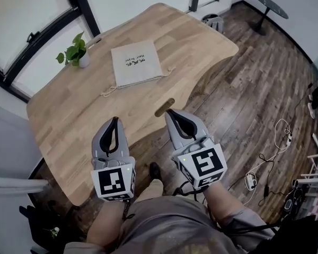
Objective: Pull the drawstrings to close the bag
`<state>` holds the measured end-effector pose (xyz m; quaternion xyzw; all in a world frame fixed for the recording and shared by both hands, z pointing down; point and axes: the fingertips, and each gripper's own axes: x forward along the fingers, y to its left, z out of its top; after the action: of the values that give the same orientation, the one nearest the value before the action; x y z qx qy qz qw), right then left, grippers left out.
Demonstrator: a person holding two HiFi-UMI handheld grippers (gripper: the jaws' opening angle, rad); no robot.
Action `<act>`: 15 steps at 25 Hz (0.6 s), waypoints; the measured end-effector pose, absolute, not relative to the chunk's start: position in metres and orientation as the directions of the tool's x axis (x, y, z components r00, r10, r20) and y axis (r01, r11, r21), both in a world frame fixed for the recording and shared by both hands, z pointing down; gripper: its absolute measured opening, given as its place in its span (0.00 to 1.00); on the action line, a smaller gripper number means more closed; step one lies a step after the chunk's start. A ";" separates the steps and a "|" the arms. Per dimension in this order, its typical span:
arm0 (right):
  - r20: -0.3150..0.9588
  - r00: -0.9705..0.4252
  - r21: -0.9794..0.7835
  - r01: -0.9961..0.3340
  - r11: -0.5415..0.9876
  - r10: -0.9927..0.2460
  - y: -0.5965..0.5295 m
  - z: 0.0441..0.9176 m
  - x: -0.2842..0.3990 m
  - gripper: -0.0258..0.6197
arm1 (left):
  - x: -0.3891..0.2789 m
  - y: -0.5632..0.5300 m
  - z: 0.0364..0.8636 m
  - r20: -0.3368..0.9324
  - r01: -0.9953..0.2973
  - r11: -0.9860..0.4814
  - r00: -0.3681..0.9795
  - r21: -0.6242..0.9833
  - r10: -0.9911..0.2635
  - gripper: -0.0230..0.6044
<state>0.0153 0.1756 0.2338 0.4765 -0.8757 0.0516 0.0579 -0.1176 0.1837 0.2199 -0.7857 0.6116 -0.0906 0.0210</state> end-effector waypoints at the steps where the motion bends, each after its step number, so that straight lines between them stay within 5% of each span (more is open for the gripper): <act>1: 0.155 -0.530 -0.038 -0.846 0.531 -0.833 0.165 0.234 0.013 0.09 | -0.121 0.175 0.219 0.114 -0.956 -0.258 0.243 -0.142 -0.963 0.04; 15: 0.159 -0.482 0.023 -0.871 0.492 -0.862 0.091 0.218 -0.010 0.09 | -0.152 0.106 0.215 0.060 -0.945 -0.303 0.298 -0.125 -0.953 0.04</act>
<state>-0.0097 0.0906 0.2182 0.5033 -0.8603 0.0302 0.0747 -0.1525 0.1056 0.2150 -0.8050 0.5893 -0.0611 0.0329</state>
